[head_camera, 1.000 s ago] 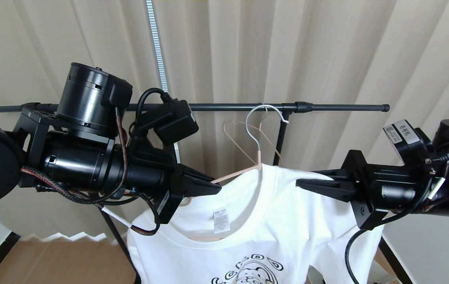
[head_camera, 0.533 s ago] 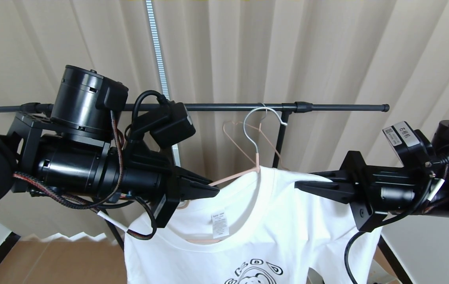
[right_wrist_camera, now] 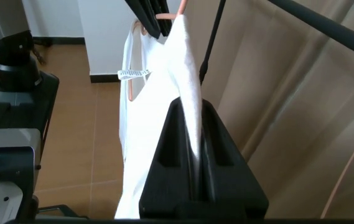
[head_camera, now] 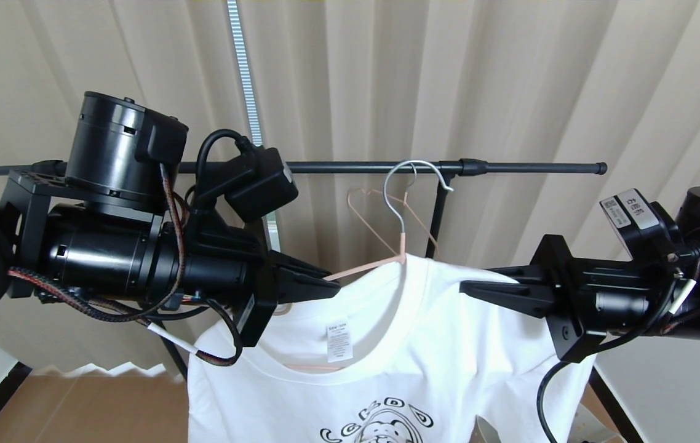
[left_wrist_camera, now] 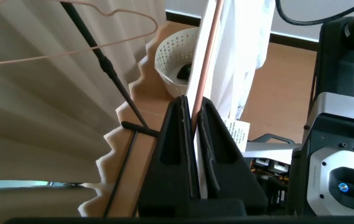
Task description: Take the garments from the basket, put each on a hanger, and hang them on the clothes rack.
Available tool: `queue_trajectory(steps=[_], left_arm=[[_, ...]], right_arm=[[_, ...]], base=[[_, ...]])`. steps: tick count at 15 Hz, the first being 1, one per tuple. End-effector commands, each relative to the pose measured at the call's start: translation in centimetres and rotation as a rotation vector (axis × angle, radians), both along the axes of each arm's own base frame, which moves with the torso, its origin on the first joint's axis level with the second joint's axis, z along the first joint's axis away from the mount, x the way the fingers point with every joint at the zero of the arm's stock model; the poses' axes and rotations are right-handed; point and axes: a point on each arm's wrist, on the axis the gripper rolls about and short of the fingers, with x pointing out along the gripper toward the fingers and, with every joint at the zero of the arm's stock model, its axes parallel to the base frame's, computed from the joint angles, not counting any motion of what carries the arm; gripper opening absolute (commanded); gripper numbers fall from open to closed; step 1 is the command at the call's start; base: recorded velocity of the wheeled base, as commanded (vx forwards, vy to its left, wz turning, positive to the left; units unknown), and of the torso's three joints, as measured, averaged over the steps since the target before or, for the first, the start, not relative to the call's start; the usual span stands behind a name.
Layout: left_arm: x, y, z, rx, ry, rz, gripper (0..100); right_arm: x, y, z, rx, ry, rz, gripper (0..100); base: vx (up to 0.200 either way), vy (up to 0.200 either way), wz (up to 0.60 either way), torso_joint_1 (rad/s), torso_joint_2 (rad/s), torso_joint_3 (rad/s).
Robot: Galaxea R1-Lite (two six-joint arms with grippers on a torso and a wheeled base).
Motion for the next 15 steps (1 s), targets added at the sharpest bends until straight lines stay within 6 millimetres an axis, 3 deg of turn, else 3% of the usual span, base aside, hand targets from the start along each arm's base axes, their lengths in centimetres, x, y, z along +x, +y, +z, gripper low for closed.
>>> queue_trajectory(steps=[1, 2, 3, 15], left_arm=[[-0.1, 0.1, 0.1, -0.003, -0.006, 0.001, 0], [-0.1, 0.1, 0.2, -0.005, -0.008, 0.002, 0], [0.0, 0.1, 0.3, -0.010, -0.016, 0.004, 0], [-1.1, 1.8, 0.7, -0.039, -0.065, 0.036, 0]], right_arm=[[0.0, 0.0, 0.0, -0.001, 0.000, 0.000, 0], [-0.1, 0.0, -0.1, -0.001, 0.002, 0.000, 0], [-0.1, 0.0, -0.2, -0.003, 0.005, 0.000, 100], [0.6, -1.1, 0.0, -0.011, -0.043, -0.045, 100]], base=[[0.000, 0.000, 0.00, 0.000, 0.00, 0.000], [0.000, 0.000, 0.00, 0.000, 0.00, 0.000], [0.000, 0.000, 0.00, 0.000, 0.00, 0.000], [0.000, 0.000, 0.00, 0.000, 0.00, 0.000]])
